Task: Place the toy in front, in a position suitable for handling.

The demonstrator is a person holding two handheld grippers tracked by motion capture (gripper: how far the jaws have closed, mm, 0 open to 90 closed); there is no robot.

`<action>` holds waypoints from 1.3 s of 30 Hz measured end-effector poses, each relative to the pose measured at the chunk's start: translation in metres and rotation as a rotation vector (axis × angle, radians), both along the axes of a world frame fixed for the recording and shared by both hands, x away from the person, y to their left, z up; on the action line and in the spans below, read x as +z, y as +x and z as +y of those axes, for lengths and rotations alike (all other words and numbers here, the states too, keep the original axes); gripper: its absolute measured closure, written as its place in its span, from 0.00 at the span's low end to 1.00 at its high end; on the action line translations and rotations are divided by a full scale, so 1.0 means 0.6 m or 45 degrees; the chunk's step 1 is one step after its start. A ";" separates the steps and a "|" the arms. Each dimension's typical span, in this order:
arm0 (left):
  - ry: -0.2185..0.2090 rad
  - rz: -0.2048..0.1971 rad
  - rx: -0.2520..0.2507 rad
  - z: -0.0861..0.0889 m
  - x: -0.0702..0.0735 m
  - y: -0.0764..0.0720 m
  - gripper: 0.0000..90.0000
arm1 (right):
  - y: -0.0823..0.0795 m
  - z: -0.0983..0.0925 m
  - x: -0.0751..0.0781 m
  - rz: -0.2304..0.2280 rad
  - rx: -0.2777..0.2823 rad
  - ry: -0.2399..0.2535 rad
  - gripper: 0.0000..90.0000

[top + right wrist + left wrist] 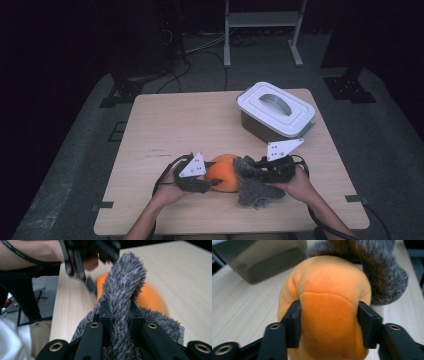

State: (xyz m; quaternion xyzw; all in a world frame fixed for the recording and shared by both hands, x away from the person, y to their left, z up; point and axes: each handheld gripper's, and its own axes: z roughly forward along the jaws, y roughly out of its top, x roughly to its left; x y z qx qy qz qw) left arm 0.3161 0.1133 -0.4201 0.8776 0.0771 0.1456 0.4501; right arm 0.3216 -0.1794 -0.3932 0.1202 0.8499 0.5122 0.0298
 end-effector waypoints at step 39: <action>-0.138 0.399 0.093 0.019 -0.002 0.021 0.20 | 0.003 0.031 -0.023 -0.020 -0.003 -0.144 0.86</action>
